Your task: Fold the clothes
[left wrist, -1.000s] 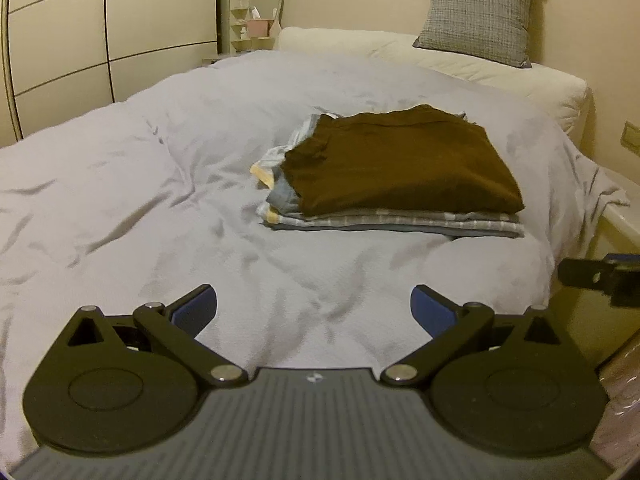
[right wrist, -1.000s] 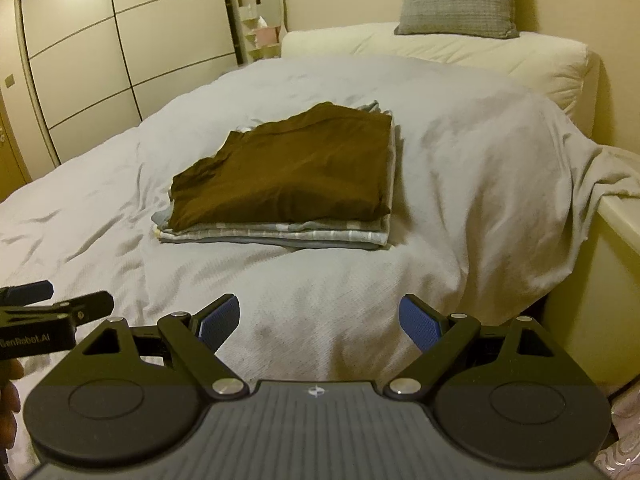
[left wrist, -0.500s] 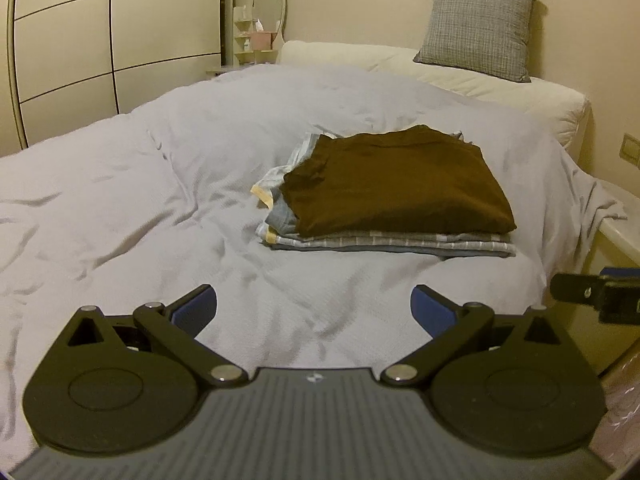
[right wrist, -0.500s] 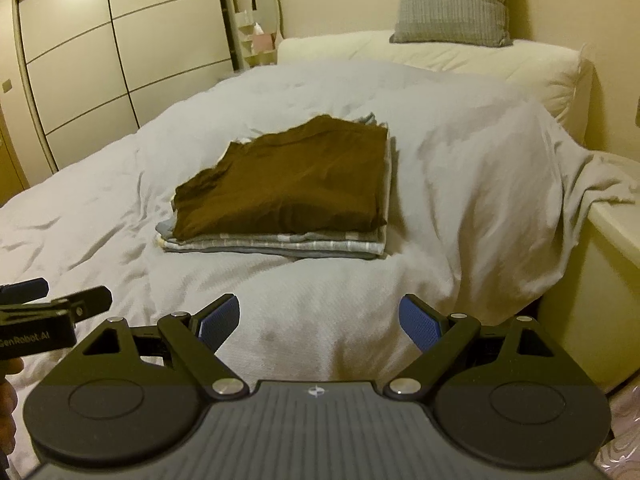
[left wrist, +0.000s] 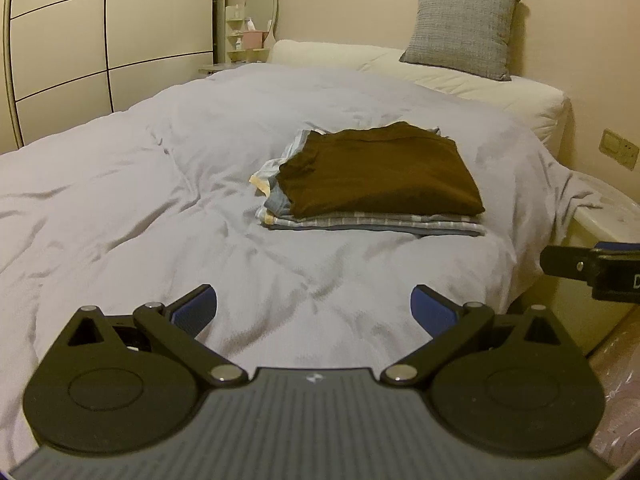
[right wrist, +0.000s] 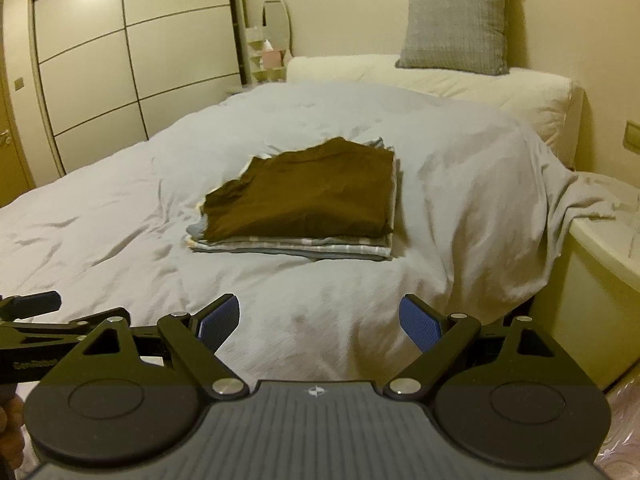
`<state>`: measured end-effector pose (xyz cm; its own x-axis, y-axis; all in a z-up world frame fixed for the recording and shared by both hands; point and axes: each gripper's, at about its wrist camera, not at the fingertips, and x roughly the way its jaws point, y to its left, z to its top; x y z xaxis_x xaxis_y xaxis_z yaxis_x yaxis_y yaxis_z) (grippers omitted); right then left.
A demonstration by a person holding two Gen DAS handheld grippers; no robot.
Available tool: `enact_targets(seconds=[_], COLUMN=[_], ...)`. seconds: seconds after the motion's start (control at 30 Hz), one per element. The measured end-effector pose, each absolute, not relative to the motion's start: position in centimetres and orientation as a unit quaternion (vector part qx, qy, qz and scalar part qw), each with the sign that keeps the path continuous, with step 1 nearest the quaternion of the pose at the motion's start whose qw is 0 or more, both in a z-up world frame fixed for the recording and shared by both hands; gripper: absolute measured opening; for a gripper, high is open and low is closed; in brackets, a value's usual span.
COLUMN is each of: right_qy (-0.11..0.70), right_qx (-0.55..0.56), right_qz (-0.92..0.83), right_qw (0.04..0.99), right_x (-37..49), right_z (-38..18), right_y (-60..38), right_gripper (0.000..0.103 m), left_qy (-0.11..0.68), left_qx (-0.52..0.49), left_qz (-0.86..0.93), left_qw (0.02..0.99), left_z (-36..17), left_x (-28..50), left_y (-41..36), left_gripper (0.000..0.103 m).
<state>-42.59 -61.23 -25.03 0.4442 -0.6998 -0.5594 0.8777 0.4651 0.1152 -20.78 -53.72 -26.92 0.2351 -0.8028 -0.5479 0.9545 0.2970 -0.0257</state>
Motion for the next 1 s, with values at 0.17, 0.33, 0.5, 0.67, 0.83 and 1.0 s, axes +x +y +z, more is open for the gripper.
enact_targets(seconds=[0.17, 0.33, 0.5, 0.67, 0.83, 1.0], right_qy=[0.222, 0.224, 0.226, 0.225, 0.227, 0.227], right_qx=[0.196, 0.198, 0.196, 0.194, 0.196, 0.197], right_qz=[-0.478, -0.478, -0.474, -0.472, -0.471, -0.472], right_qw=[0.827, 0.826, 0.828, 0.830, 0.829, 0.829], right_x=[-43.2, -43.7, -43.7, -43.7, -43.6, -43.5], right_z=[-24.2, -23.7, -23.3, -23.0, -23.0, -23.0], right_y=[-59.9, -58.7, -57.8, -57.1, -57.1, -57.3], right_gripper=[0.089, 0.089, 0.089, 0.089, 0.089, 0.089], left_qy=[0.236, 0.228, 0.230, 0.237, 0.237, 0.234], left_qx=[0.150, 0.147, 0.145, 0.136, 0.135, 0.138], left_qz=[-0.572, -0.577, -0.581, -0.582, -0.581, -0.579], left_qw=[0.771, 0.770, 0.768, 0.766, 0.767, 0.769], left_z=[-26.6, -25.9, -25.4, -25.4, -25.3, -25.2], left_x=[-21.3, -22.0, -22.3, -22.0, -21.9, -22.0], left_y=[-52.6, -51.8, -51.0, -50.6, -50.6, -50.7], left_gripper=[0.102, 0.102, 0.102, 0.102, 0.102, 0.102])
